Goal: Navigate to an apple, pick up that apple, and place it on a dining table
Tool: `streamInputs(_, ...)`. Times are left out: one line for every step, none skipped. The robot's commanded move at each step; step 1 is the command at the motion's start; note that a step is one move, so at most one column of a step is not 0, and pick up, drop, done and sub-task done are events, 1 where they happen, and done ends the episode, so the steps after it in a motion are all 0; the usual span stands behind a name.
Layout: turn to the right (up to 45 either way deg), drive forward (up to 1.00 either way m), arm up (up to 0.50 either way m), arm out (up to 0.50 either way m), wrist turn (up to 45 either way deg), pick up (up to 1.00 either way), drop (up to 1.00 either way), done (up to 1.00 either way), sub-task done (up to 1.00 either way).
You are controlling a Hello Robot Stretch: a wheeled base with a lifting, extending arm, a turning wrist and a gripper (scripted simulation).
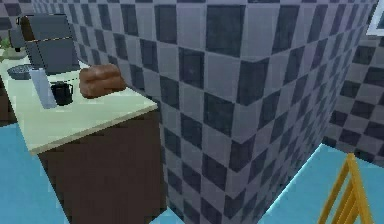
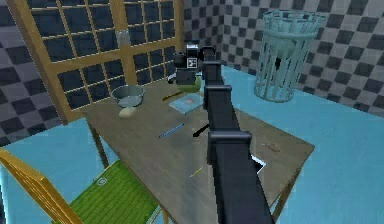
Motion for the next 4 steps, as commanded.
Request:
streamInputs(0.0,0.0,0.0,0.0,0.0,0.0,1.0,0.0,0.0)
streamInputs(0.0,0.0,0.04,0.0,0.0,0.0,0.0,0.0,0.0)
streamInputs(0.0,0.0,0.0,-0.08,0.0,0.0,0.0,0.0,0.0)
streamInputs(0.0,0.0,0.0,0.0,0.0,0.0,0.0,1.0,0.0)
